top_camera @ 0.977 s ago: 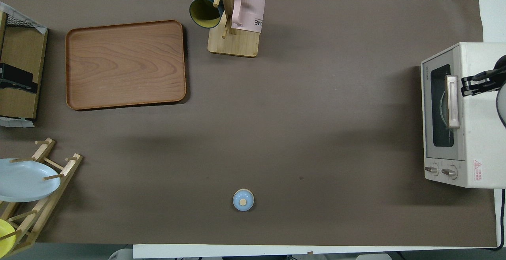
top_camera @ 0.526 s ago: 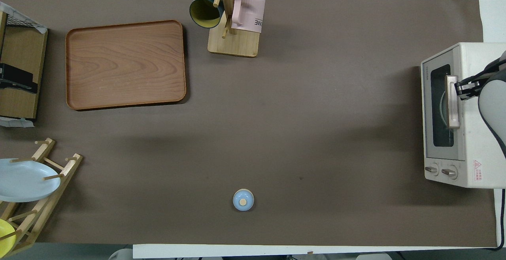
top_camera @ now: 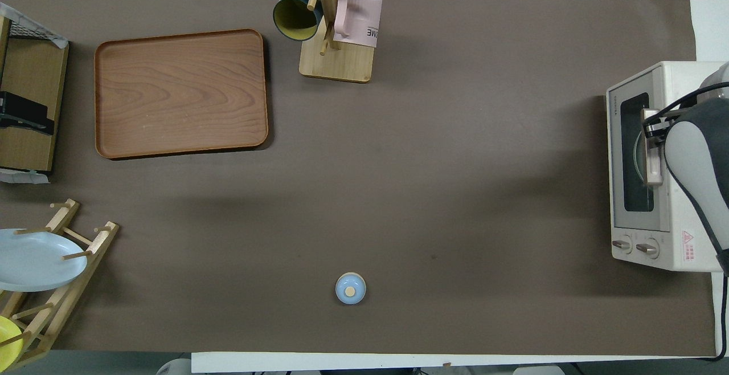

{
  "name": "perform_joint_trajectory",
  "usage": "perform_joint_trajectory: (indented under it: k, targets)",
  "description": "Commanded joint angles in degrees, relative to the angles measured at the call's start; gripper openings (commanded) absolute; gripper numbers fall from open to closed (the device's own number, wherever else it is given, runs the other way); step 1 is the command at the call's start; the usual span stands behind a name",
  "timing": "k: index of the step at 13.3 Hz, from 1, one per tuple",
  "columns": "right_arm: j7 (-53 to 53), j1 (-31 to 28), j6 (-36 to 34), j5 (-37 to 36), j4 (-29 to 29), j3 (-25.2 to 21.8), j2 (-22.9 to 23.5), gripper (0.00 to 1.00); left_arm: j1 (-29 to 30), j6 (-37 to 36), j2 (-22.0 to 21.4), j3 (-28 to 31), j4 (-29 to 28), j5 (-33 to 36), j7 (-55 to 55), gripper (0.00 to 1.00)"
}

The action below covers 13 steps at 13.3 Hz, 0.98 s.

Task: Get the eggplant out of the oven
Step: 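Grasp the toaster oven door handle with the right gripper and pull it open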

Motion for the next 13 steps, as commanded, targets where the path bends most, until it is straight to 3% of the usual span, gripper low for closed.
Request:
perform_joint_trajectory:
  k: [1,4,13]
  targets:
    - [2.2,1.4,1.5,-1.3,-1.4,0.4,0.1,0.00,0.0,-1.0,0.0,0.2,0.3,0.1,-0.2,1.00]
    - [5.1,3.8,4.0,-0.7,-1.4,0.4,2.1,0.00,0.0,-1.0,0.0,0.2,0.3,0.1,-0.2,1.00]
    - [7.9,8.0,18.2,5.2,-1.7,0.6,14.0,0.00,0.0,-1.0,0.0,0.2,0.3,0.1,-0.2,1.00]
